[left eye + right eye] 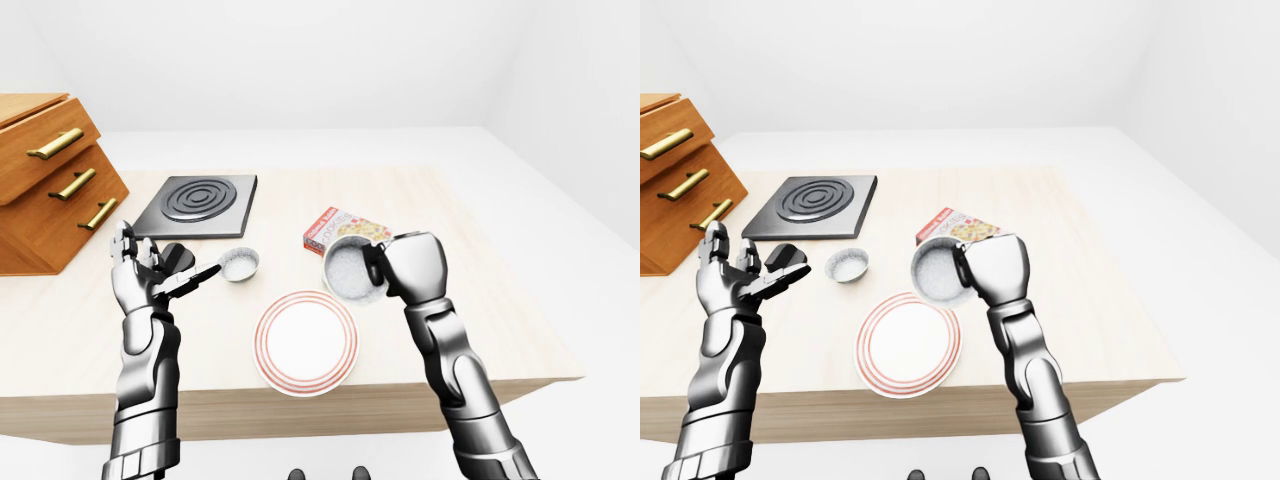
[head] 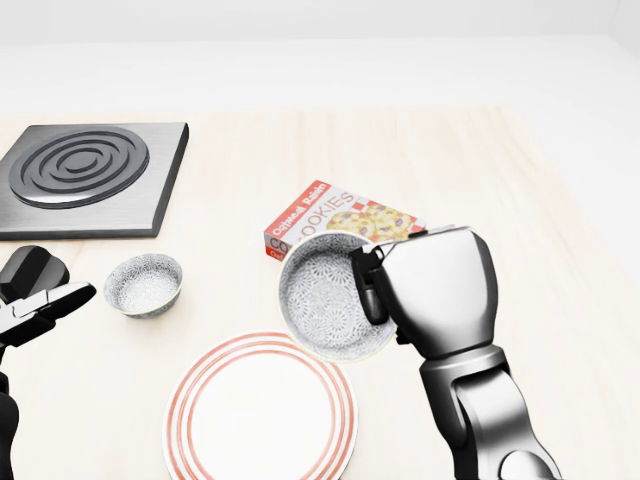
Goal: Pick the akita bowl next to the plate and place it on the plate.
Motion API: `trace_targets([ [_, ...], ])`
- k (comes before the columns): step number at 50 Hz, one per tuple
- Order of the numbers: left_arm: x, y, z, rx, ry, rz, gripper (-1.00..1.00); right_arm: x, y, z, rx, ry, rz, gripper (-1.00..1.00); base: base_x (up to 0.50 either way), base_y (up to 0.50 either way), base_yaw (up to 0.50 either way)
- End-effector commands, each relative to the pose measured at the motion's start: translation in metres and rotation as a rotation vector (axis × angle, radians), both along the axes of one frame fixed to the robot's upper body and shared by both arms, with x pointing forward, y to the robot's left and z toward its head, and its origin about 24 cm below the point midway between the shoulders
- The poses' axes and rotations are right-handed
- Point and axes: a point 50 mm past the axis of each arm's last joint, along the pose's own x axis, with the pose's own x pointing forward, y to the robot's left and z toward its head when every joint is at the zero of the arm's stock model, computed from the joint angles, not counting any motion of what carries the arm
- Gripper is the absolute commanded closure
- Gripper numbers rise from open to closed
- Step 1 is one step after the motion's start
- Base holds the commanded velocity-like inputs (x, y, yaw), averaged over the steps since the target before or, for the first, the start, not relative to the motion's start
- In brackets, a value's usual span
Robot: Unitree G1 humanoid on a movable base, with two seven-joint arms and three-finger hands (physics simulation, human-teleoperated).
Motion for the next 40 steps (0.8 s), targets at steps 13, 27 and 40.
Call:
trace_targets([
  [13,0.0,0.0,0.0,-0.001,-0.001,0.001,-1.0,0.002,0.015,-0.027,-0.063,0.051,0.01,1.0,0.0,0.0,0.0],
  [27,-0.001,0.001,-0.001,-0.006,-0.001,0.003,-1.0,-0.001,0.03,-0.019,-0.042,0.082,0.06,1.0,0.0,0.0,0.0],
  [40,-0.001,0.001,0.0,-0.009,0.001,0.003,-1.0,-0.009,0.04,-0.022,-0.038,0.157,0.102,1.0,0.0,0.0,0.0],
])
